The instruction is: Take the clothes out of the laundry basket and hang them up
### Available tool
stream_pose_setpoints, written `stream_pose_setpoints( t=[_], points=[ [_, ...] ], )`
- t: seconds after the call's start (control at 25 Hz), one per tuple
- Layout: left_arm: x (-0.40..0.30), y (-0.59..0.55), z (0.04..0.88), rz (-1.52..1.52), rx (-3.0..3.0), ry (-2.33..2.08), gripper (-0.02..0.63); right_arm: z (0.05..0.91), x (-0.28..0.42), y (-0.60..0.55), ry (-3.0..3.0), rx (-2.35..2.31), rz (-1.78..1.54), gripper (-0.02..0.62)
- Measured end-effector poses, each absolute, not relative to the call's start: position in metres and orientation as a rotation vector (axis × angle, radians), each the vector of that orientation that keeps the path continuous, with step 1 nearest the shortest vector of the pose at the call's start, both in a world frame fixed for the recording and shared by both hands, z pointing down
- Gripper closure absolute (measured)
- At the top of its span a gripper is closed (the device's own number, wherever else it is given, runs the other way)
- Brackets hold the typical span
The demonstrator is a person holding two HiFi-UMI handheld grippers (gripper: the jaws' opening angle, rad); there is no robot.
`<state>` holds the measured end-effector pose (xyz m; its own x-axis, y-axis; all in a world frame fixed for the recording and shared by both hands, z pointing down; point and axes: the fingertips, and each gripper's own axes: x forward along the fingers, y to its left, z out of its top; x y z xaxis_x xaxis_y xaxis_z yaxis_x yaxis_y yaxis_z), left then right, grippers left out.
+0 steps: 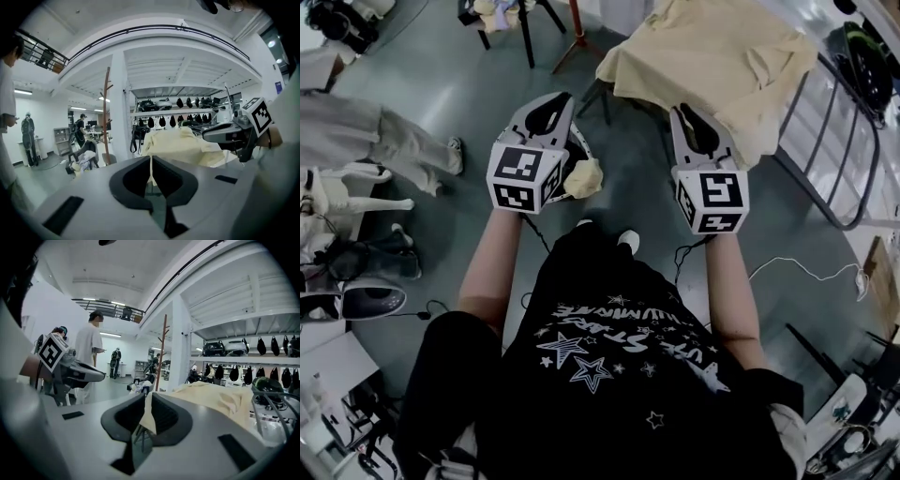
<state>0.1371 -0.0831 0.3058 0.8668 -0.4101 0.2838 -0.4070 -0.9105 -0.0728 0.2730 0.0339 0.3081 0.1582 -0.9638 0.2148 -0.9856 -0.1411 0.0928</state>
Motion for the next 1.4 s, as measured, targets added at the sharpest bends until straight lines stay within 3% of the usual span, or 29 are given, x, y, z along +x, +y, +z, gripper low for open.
stream_pose_setpoints(
  t=[0.32, 0.84, 1.2, 1.4],
  points=[
    [0.081, -0.102, 0.388, -0.697, -3.061, 0.594, 0.574, 0.408, 0.208, 0.009, -1.87, 2.163, 0.43, 0.554],
    [0.033, -0.098, 0.55, -1.117, -3.004, 0.002, 0.572, 0.568, 0.131, 0.063, -1.405, 2.417, 0.915, 0.563],
    [0.058, -0.078, 0.653, -1.289, -2.967, -0.072, 0.569, 0.656, 0.115, 0.104, -1.298, 2.412, 1.048, 0.563],
    [0.09, -0.075, 0.706, -1.359, -2.923, -0.06, 0.523, 0.697, 0.132, 0.117, -1.291, 2.408, 1.077, 0.566]
  ],
)
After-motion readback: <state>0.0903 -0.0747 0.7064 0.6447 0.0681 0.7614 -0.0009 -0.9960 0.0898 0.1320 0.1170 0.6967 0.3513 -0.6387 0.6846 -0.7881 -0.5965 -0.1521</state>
